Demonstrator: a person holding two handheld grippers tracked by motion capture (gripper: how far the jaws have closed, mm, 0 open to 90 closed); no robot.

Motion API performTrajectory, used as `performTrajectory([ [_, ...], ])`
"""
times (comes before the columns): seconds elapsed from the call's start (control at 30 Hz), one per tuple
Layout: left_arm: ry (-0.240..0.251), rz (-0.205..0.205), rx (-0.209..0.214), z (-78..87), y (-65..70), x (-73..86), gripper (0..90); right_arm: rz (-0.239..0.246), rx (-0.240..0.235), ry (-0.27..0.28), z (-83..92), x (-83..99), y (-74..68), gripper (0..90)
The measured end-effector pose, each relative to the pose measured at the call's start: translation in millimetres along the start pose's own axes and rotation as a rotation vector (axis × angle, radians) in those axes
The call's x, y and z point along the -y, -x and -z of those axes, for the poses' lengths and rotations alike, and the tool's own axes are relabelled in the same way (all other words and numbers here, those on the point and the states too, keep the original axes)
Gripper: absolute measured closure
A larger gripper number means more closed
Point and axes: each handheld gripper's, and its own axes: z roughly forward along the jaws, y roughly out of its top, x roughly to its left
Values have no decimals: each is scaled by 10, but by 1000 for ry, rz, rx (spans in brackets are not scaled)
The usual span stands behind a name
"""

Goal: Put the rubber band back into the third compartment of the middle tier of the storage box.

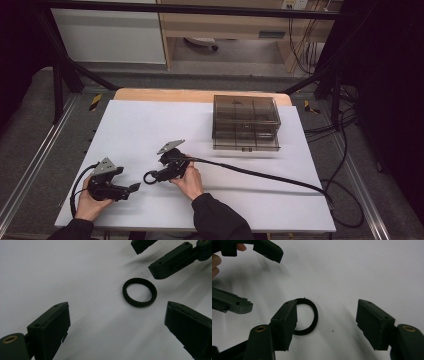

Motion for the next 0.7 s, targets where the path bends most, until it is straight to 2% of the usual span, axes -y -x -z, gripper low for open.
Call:
performTrajectory([
  [0.03,1,2,0,-1,0,0,61,-2,-5,0,-12,-1,-12,410],
  [0.2,2,2,-2,1,-1,1,61,7,-9,-10,-31,-10,-42,487],
  [0.23,2,1,-2,1,-1,1,61,4,-11,-11,-40,-11,-57,529],
  [0.7,3,3,-4,4,-2,1,62,-17,-27,-41,-115,27,-71,726],
])
